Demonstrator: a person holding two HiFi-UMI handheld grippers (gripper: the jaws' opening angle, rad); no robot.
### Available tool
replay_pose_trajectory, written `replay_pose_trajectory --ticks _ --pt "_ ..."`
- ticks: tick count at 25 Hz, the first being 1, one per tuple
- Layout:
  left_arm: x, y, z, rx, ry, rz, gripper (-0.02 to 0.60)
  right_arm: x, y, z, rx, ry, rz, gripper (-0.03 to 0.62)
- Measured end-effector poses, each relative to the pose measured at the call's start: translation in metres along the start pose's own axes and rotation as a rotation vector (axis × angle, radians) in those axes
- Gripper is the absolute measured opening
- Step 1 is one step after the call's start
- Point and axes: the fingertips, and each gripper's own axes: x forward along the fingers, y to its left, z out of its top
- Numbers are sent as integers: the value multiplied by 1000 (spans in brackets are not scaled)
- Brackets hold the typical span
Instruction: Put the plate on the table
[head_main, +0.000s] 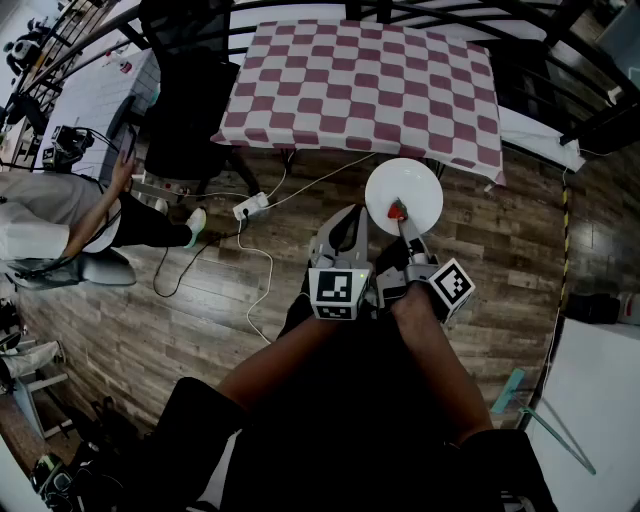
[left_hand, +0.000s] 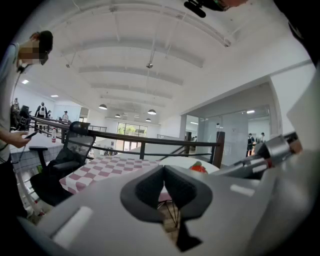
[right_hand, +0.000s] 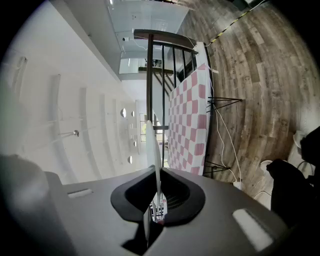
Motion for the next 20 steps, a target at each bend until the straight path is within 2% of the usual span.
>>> replay_pose_trajectory --ticks 5,9,13,20 --pt "5 -9 -3 6 -3 -3 9 -2 -1 10 6 -4 13 18" --pt "4 -4 1 3 -6 14 9 -1 7 19 -30 -19 44 18" --pt "21 -10 13 -6 8 46 9 7 19 36 -13 7 6 18" --pt "2 -14 -9 -7 5 33 9 -17 -14 22 -1 -11 -26 18"
